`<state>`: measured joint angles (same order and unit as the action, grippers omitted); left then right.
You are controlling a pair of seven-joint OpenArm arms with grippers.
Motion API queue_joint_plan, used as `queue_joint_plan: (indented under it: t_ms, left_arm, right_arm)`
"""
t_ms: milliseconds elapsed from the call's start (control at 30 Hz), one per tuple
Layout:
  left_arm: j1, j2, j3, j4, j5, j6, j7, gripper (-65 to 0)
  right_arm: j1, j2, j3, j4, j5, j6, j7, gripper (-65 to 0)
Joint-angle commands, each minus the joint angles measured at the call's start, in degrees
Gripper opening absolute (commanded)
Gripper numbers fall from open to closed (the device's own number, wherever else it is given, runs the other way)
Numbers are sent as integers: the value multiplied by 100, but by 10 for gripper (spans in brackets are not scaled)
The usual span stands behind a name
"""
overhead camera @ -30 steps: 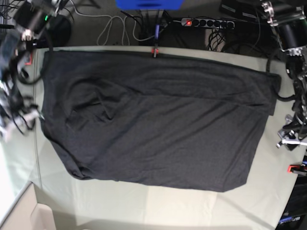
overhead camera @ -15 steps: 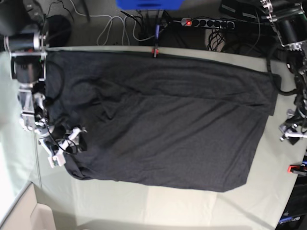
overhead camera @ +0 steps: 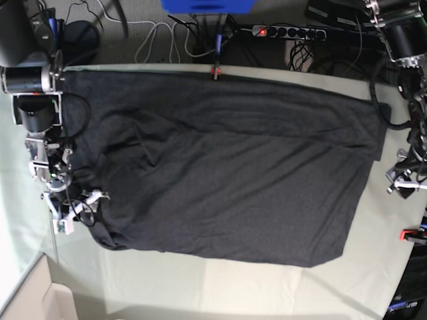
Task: Layout the t-shirt on the table in an organized manner, then fold the t-shirt properly
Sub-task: 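Release the shirt and move both grippers to the shirt's sides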
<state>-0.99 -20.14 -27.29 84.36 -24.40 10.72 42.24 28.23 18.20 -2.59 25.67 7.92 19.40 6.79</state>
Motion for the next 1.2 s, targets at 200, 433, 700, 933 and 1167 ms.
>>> queue_joint_plan:
  t_ms: [200, 433, 700, 933, 1167]
  left_arm:
    - [-90, -100, -27, 43, 36, 5, -96, -231]
    - [-90, -100, -27, 35, 18, 5, -96, -231]
    - [-90, -91, -27, 35, 1, 5, -79, -231]
    - [-90, -91, -27, 35, 10, 5, -61, -231]
    - [-90, -91, -27, 43, 1, 5, -52, -231]
  right_arm:
    - [127, 40, 8, 75, 38, -28, 152, -290]
    - [74, 40, 8, 75, 38, -37, 152, -291]
    - [56, 40, 8, 75, 38, -590, 108, -290]
    - [-58, 40, 8, 83, 38, -1012, 135, -290]
    - [-58, 66, 8, 83, 38, -1478, 143, -290]
